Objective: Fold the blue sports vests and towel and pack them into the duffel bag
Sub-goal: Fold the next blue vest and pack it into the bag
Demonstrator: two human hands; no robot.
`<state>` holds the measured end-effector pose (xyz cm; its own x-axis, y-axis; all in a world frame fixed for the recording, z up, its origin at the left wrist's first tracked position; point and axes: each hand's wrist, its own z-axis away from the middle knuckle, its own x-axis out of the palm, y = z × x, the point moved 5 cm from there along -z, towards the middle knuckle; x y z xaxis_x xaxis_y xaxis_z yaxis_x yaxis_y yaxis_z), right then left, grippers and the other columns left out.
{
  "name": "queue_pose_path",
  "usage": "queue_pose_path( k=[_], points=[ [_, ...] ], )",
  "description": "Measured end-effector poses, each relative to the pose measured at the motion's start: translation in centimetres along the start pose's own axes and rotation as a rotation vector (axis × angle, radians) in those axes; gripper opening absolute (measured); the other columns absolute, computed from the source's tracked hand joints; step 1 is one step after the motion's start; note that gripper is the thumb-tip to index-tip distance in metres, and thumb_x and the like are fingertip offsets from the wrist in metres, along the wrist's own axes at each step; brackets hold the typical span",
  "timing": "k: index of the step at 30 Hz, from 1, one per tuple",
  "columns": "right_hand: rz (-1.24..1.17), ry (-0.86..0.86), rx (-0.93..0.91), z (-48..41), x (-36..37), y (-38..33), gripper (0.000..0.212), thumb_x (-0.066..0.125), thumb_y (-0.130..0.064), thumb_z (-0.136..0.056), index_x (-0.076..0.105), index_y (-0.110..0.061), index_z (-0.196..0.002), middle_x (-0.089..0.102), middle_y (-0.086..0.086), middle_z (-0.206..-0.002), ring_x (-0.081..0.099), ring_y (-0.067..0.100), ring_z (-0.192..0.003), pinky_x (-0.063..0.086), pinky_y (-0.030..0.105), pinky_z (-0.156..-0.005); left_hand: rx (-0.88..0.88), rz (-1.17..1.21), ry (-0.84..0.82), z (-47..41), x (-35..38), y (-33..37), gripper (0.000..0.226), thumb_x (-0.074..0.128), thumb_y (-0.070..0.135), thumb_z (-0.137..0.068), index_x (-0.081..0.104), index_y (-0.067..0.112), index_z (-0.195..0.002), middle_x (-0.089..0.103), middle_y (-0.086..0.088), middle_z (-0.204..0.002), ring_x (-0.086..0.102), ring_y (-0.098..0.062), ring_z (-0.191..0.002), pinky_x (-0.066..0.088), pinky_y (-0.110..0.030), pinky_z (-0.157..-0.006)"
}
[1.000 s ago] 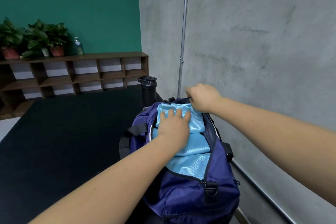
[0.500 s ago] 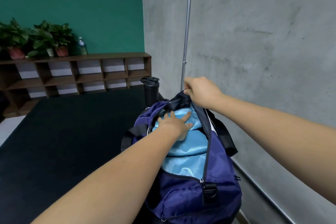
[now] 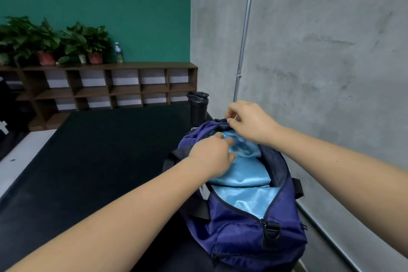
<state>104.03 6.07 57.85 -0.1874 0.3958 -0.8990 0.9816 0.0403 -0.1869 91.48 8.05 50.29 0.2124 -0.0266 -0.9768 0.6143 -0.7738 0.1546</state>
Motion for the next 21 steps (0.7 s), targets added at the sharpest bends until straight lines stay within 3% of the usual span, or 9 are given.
queue_pose_path(
  k=[3, 6, 13, 21],
  points=[
    [-0.045, -0.017, -0.076, -0.1, 1.8, -3.5, 0.009, 0.064, -0.019, -0.093, 0.064, -0.027, -0.097, 0.061, -0.006, -0.097, 0.062, 0.018, -0.088, 0.055, 0.045, -0.085, -0.007, 0.105, 0.181, 3.8, -2.5, -2.8, 0.037, 0.054, 0.041, -0.104, 0.060, 0.027, -0.138, 0.061, 0.001, -0.128, 0.062, -0.025, -0.117, 0.054, -0.043, -0.092],
    [-0.084, -0.024, -0.132, -0.3, 3.7, -7.7, 0.008, 0.064, -0.022, -0.093, 0.064, -0.029, -0.097, 0.059, -0.009, -0.096, 0.061, 0.016, -0.090, 0.054, 0.044, -0.085, -0.041, 0.197, 0.225, 7.9, -3.9, -6.7, 0.026, 0.059, 0.039, -0.101, 0.066, 0.031, -0.124, 0.063, 0.006, -0.108, 0.063, -0.020, -0.104, 0.054, -0.042, -0.089],
    [-0.203, -0.136, -0.240, -0.1, 11.3, -18.6, 0.005, 0.063, -0.025, -0.096, 0.063, -0.030, -0.099, 0.058, -0.011, -0.097, 0.058, 0.014, -0.097, 0.051, 0.041, -0.091, -0.281, 0.220, 0.236, 19.4, -4.1, -18.5, 0.021, 0.062, 0.043, -0.102, 0.068, 0.036, -0.120, 0.067, 0.016, -0.105, 0.064, -0.003, -0.099, 0.057, -0.034, -0.090],
    [-0.396, -0.324, -0.297, 3.1, 22.3, -30.5, 0.005, 0.062, -0.030, -0.101, 0.062, -0.034, -0.102, 0.058, -0.014, -0.103, 0.057, 0.007, -0.102, 0.053, 0.037, -0.094, -0.560, 0.168, 0.215, 33.6, -3.1, -29.4, 0.016, 0.064, 0.037, -0.101, 0.070, 0.033, -0.115, 0.071, 0.019, -0.100, 0.066, 0.000, -0.094, 0.057, -0.031, -0.086]
  ],
)
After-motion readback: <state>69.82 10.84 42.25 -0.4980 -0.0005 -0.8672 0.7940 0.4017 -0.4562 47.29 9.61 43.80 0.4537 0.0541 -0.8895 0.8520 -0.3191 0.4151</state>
